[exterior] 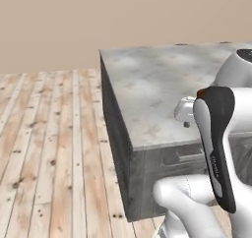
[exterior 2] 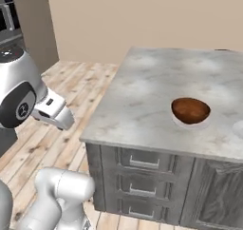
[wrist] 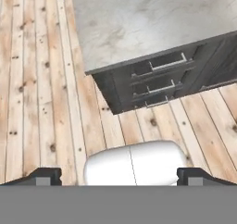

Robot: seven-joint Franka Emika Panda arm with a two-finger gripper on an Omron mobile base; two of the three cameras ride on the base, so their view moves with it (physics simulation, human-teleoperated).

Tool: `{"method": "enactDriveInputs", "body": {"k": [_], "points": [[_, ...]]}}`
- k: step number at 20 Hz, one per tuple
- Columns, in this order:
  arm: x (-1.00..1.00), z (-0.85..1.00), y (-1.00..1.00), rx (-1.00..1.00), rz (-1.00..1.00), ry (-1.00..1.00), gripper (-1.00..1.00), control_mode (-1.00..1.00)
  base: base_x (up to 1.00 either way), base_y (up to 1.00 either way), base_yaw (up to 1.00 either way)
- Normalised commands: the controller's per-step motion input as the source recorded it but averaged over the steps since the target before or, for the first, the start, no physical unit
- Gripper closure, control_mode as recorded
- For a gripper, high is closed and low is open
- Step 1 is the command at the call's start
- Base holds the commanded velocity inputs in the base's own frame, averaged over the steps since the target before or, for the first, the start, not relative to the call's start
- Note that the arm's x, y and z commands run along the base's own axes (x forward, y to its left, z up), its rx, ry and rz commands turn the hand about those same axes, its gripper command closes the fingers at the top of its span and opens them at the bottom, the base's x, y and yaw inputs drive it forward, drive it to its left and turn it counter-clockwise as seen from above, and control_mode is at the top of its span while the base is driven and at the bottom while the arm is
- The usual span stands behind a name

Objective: Move the bowls from the cabinet to the plates on the dining table.

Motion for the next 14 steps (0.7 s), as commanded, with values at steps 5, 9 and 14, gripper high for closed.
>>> {"method": "enactDriveInputs", "body": {"k": [5, 9, 14], "points": [[0.00, 0.00, 0.00, 0.00, 0.00, 0.00, -1.00, 1.00, 0.20, 0.12, 0.55], [0.00, 0.00, 0.00, 0.00, 0.00, 0.00, -1.00, 1.00, 0.14, 0.00, 0.54], [0.00, 0.00, 0.00, 0.00, 0.00, 0.00, -1.00, 1.00, -0.16, -0.18, 0.37]]}}
